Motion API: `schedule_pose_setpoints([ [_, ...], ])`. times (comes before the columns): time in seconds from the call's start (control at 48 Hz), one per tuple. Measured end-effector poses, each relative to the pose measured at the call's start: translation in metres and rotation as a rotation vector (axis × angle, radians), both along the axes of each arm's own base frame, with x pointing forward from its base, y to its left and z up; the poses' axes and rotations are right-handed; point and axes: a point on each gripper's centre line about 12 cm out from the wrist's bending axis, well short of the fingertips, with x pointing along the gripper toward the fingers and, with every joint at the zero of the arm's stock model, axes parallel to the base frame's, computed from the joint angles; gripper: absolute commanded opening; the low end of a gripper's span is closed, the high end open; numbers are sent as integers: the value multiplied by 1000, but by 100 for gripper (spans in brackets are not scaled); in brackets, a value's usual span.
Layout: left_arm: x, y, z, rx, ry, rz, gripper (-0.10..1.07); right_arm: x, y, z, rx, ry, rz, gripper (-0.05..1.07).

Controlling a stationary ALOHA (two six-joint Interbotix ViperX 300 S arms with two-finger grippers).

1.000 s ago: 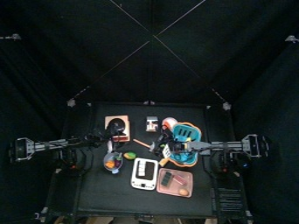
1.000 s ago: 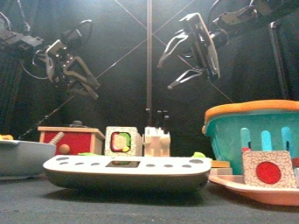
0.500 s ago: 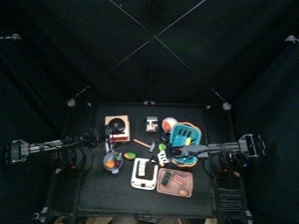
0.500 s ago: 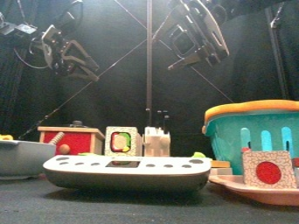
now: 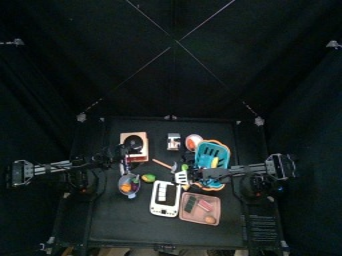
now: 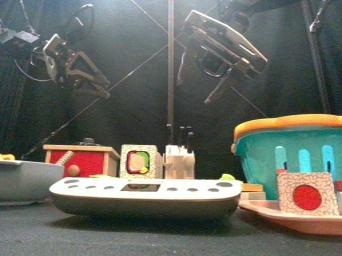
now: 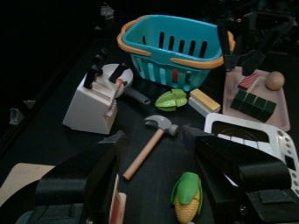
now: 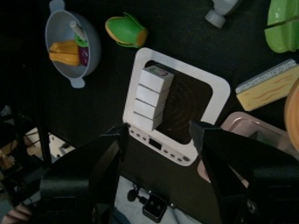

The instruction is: Grab egg sushi

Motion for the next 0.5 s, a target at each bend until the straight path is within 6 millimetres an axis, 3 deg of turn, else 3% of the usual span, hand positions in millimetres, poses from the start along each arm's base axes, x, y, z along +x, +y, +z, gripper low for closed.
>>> schedule_pose_setpoints([
  [0.5,-2,5,-4,28,32,39,91,10,30,-30,-78,22,-185,91],
])
